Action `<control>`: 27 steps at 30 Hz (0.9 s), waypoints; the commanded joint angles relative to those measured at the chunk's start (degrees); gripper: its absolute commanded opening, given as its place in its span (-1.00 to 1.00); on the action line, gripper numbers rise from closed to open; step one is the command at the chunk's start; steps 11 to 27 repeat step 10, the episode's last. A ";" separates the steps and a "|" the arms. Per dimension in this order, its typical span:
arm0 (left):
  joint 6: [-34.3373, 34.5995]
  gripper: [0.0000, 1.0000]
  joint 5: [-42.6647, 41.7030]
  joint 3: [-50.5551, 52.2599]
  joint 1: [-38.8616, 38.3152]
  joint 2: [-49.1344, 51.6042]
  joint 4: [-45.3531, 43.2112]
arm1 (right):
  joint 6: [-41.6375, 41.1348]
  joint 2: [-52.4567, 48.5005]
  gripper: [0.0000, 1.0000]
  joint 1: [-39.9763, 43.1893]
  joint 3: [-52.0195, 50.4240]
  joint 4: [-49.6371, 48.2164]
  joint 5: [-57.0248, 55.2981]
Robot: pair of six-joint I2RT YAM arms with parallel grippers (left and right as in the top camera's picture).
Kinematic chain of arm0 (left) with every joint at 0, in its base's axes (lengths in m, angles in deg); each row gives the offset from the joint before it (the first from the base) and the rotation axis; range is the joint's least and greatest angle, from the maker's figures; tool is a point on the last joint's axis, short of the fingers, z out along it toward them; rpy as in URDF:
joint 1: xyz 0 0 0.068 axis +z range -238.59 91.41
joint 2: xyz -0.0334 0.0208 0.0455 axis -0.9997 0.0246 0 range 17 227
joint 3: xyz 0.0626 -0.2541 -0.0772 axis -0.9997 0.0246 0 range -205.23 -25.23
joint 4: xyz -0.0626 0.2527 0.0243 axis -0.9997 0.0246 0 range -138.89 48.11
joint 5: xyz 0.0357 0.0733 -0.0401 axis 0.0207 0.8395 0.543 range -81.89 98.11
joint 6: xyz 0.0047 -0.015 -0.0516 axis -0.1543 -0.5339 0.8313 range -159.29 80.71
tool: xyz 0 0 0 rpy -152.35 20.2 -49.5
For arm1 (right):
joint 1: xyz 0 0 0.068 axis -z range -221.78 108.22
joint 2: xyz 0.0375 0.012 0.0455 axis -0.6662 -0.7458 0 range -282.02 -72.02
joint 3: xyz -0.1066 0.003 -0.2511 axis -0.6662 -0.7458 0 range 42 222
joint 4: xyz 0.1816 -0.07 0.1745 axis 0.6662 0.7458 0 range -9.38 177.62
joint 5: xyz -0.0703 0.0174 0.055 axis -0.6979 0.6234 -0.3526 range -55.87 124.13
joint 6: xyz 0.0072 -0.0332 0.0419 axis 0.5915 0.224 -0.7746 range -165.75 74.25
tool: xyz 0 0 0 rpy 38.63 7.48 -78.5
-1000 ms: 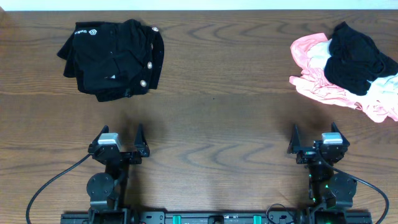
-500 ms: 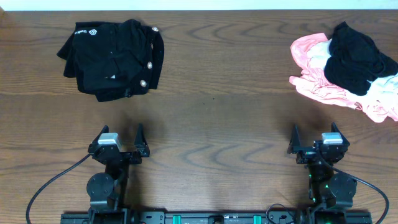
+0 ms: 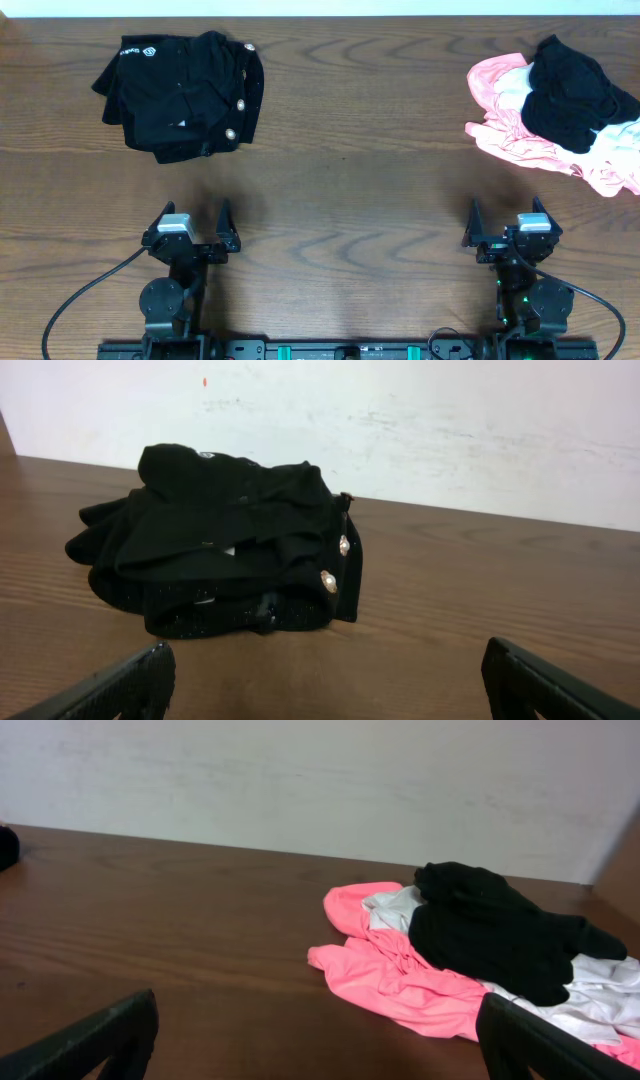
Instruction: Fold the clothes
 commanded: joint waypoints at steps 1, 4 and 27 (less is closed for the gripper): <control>0.28 0.96 -0.87 0.66 -0.15 -0.37 2.38 | -0.13 0.31 0.99 -0.98 -0.13 0.24 -0.15; 0.28 0.96 -0.87 0.66 -0.15 -0.37 2.38 | -0.13 0.31 0.99 -0.98 -0.13 0.24 -0.15; 0.28 0.96 -0.87 0.66 -0.13 -0.37 2.38 | -0.13 0.31 0.99 -0.98 -0.13 0.24 -0.15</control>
